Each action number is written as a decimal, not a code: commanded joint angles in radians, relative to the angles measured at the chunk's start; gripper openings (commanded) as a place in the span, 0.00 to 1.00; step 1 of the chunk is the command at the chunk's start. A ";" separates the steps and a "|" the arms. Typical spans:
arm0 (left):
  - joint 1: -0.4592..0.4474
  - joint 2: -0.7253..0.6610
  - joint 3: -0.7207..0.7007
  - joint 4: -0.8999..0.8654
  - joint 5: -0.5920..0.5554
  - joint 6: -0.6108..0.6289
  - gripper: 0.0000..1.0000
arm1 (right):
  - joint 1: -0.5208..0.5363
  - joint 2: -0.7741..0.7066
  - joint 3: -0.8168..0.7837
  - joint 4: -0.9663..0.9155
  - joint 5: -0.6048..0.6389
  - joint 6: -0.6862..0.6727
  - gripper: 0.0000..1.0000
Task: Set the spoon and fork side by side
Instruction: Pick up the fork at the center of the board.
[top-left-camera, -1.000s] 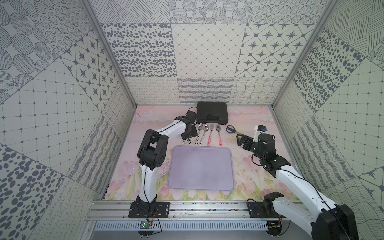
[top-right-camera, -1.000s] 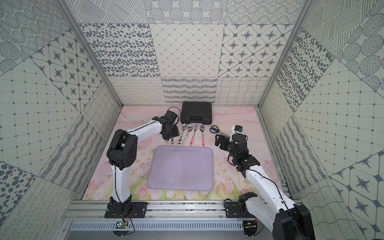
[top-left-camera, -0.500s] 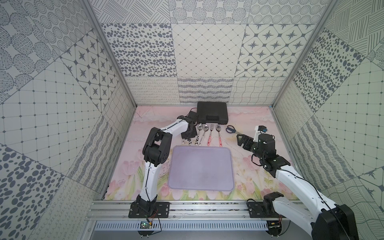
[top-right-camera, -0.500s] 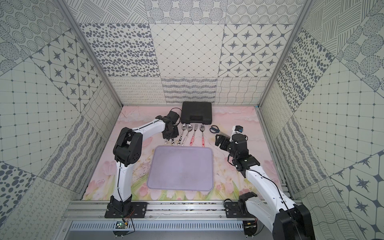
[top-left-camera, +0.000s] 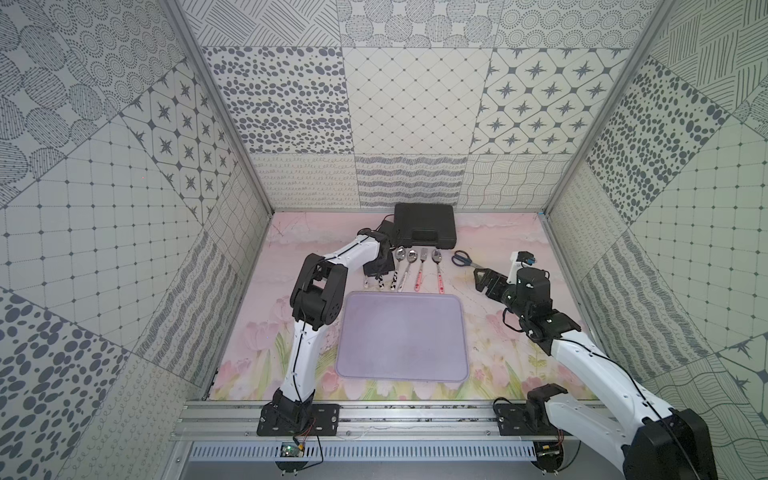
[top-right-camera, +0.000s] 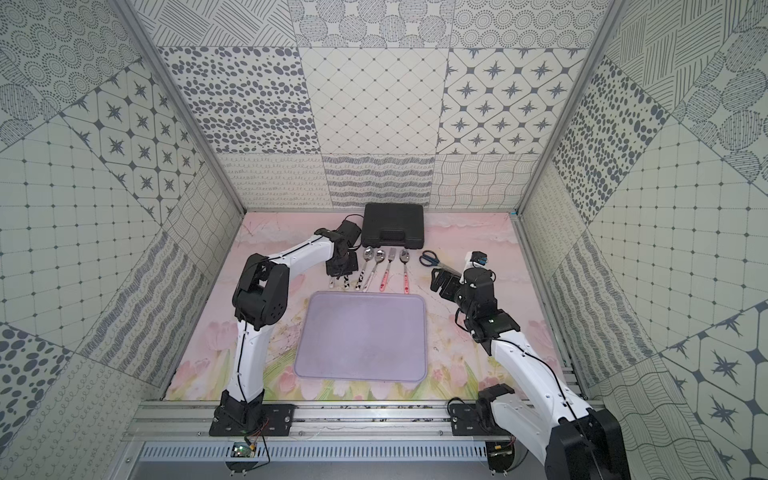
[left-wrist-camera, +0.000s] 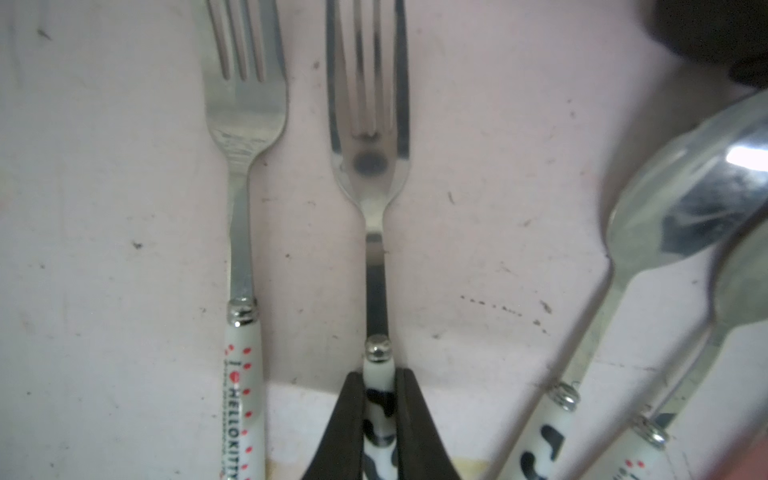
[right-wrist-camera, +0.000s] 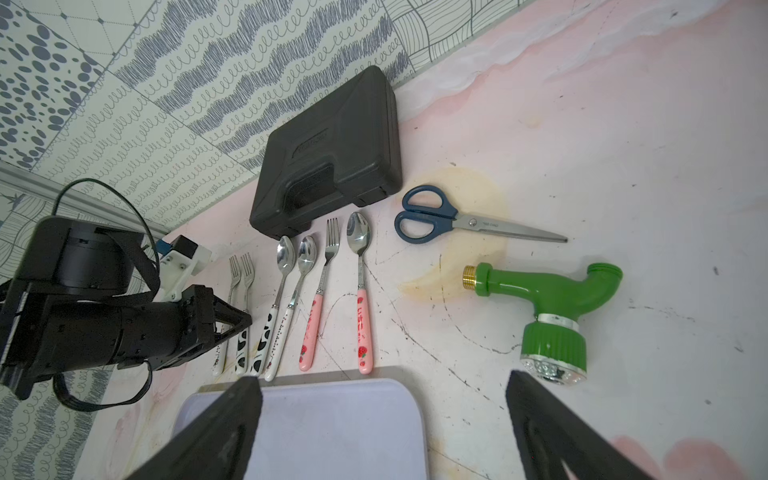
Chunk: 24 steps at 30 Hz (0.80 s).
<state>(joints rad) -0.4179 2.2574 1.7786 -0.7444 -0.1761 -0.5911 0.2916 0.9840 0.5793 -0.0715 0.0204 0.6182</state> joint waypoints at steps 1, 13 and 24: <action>-0.005 0.001 -0.016 -0.046 -0.008 0.055 0.00 | 0.004 -0.022 -0.009 0.018 0.015 0.006 0.97; -0.031 -0.149 -0.105 0.005 -0.007 0.086 0.00 | 0.004 -0.027 -0.012 0.016 0.018 0.005 0.97; -0.079 -0.316 -0.274 0.020 -0.027 0.081 0.00 | 0.003 -0.004 -0.012 0.024 0.015 0.008 0.97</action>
<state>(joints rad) -0.4755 2.0029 1.5608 -0.7265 -0.1860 -0.5217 0.2916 0.9695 0.5793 -0.0723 0.0280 0.6212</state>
